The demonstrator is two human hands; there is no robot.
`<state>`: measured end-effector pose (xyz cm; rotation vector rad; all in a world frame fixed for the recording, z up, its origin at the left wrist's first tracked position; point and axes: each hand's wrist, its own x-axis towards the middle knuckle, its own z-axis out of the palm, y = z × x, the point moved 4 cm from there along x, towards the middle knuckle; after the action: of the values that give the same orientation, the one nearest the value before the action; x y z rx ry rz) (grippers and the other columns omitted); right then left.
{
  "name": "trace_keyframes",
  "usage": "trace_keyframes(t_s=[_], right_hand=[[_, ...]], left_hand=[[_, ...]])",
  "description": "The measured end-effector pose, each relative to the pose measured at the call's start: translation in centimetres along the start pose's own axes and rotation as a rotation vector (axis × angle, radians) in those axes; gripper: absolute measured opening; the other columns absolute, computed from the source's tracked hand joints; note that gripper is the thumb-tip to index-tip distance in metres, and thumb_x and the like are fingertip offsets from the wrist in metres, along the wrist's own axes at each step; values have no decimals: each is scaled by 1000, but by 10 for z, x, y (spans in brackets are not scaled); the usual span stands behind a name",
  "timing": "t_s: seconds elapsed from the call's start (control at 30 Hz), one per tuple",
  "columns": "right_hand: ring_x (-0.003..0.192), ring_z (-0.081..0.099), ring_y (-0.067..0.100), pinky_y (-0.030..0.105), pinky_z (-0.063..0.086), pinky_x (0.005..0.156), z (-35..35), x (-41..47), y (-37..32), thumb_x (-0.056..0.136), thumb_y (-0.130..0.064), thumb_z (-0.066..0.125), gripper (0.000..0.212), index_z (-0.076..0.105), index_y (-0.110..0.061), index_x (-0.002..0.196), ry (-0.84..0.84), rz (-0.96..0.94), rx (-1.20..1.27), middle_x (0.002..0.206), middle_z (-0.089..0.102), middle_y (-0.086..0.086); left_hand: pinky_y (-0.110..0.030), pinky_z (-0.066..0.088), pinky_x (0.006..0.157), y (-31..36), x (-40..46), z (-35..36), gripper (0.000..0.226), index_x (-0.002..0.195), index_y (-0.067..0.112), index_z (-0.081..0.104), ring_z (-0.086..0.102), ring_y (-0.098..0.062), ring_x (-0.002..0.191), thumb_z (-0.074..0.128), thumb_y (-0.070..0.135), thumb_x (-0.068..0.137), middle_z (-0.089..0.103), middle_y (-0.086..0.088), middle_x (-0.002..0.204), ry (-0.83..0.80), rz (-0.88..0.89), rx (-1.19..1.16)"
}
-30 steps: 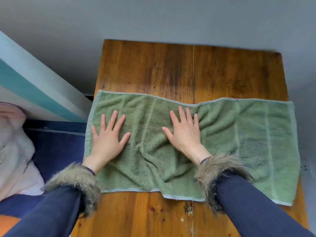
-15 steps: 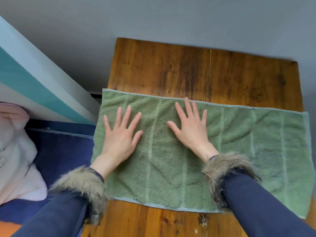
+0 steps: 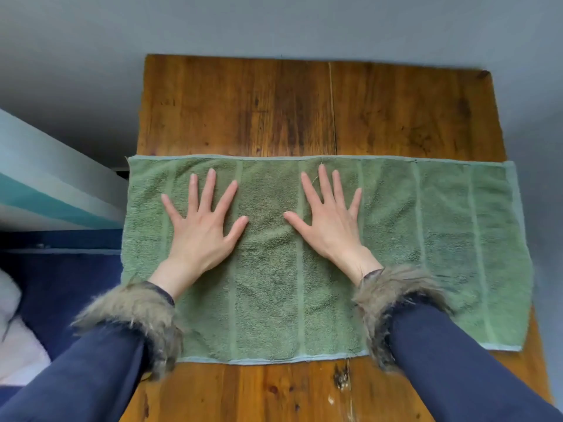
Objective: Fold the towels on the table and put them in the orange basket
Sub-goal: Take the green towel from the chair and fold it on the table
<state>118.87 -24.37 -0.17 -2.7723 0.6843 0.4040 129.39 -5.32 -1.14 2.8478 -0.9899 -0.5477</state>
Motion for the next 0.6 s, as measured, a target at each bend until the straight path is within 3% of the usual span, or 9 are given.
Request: trace_keyframes(t_s=[0.17, 0.37, 0.6], right_hand=[[143, -20, 16, 55, -13, 112, -4, -56, 34, 94, -54, 25, 64, 4, -31, 149, 110, 24, 104, 156, -16, -3], [144, -13, 17, 53, -10, 114, 1, -134, 134, 95, -46, 37, 63, 13, -25, 149, 185, 187, 140, 154, -8, -2], [140, -26, 14, 46, -12, 116, 27, -214, 227, 97, -51, 21, 62, -12, -33, 146, -96, 234, 36, 156, -19, -4]], left_hand=[[-66, -13, 105, 64, -38, 8, 63, 148, 36, 6, -23, -23, 142, 15, 58, 90, -18, 0, 156, 101, 86, -58], [-72, 3, 102, 182, -84, 48, 69, 147, 32, 23, 2, -37, 143, 42, 58, 86, 5, -8, 157, -1, 325, 46], [-73, -11, 100, 268, -103, 84, 77, 147, 39, -8, -29, -34, 137, 31, 68, 86, -22, -1, 154, -196, 364, 146]])
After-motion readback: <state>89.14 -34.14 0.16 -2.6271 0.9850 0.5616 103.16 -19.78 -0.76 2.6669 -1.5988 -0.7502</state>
